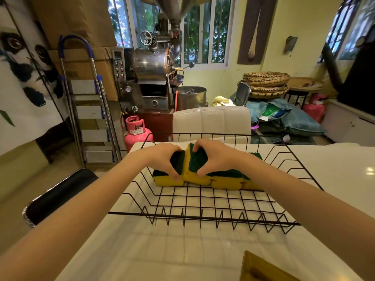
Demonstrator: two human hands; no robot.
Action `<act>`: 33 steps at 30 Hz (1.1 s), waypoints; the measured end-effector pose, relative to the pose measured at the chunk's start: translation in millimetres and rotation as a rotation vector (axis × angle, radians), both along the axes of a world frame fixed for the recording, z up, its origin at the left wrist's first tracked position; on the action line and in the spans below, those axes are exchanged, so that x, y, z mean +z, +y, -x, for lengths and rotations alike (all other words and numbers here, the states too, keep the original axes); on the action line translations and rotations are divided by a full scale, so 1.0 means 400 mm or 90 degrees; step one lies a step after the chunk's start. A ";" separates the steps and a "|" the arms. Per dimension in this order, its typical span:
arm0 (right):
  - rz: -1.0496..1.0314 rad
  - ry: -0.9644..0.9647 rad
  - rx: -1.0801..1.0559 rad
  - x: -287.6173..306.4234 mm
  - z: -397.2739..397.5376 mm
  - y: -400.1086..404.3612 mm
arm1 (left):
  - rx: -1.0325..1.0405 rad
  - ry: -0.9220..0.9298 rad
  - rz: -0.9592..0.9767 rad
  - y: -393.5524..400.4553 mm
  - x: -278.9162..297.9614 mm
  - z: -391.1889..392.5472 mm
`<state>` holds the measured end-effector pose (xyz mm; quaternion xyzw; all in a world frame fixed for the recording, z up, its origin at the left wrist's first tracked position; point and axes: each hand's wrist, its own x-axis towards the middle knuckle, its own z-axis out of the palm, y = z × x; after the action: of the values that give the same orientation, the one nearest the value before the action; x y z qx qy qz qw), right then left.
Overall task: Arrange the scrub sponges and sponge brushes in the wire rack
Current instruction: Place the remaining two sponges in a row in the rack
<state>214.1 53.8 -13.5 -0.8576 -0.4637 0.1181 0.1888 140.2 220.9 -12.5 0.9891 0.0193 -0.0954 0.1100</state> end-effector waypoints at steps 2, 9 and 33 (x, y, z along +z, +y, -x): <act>0.020 -0.024 0.003 0.000 0.000 0.008 | -0.002 0.001 0.004 -0.001 -0.001 0.000; 0.105 -0.092 0.006 -0.009 0.005 0.016 | 0.003 0.006 -0.008 0.001 0.001 -0.001; 0.082 -0.031 0.014 0.057 0.078 -0.095 | -0.067 0.016 0.025 -0.152 0.083 0.077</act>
<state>182.8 15.9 9.2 -0.8654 -0.4689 0.1288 0.1210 109.2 160.0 20.8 0.9851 -0.0333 -0.1142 0.1240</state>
